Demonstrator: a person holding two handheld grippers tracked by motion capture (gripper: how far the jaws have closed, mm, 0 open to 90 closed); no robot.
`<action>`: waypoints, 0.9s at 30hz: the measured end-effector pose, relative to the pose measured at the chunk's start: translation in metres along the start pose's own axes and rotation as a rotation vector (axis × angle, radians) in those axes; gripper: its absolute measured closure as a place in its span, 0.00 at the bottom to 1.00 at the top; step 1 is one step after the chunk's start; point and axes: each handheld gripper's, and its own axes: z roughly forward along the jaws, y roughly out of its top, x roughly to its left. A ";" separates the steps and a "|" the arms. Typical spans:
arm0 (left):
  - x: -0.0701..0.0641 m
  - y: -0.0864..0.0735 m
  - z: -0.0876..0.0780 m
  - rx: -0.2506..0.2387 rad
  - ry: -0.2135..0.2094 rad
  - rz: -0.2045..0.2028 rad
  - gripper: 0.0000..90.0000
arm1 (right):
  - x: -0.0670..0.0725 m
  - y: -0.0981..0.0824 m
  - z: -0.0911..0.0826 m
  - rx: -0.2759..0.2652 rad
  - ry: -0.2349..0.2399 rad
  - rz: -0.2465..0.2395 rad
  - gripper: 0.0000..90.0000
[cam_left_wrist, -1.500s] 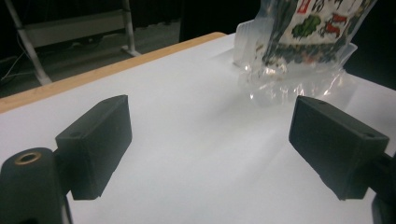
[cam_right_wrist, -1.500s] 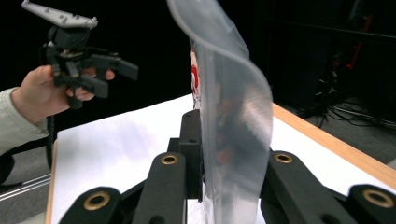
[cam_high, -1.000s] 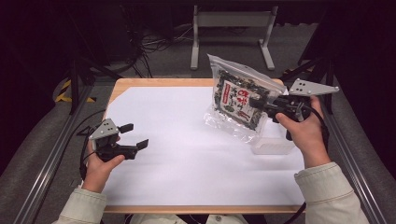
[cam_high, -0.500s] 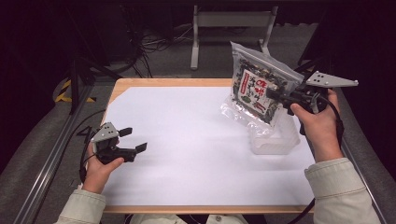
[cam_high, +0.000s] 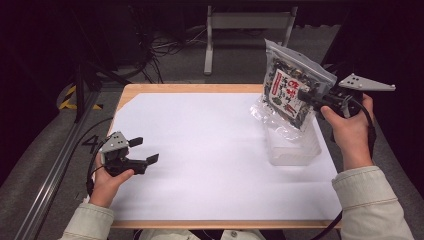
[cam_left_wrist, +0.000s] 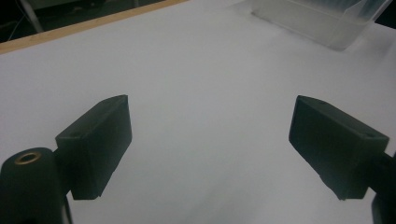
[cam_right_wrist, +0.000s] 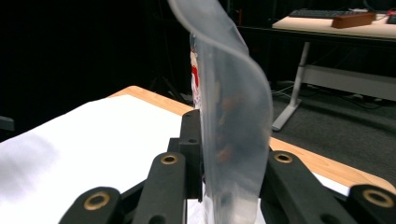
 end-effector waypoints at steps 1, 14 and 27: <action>0.000 0.000 0.000 0.001 0.001 0.000 0.16 | -0.001 0.000 -0.001 -0.001 -0.003 0.000 0.85; -0.002 -0.001 0.003 0.010 -0.001 -0.005 0.15 | -0.020 -0.025 -0.010 0.009 -0.062 0.048 0.85; -0.001 -0.001 0.002 0.008 0.007 -0.003 0.15 | -0.025 -0.043 -0.006 0.054 -0.076 0.057 0.85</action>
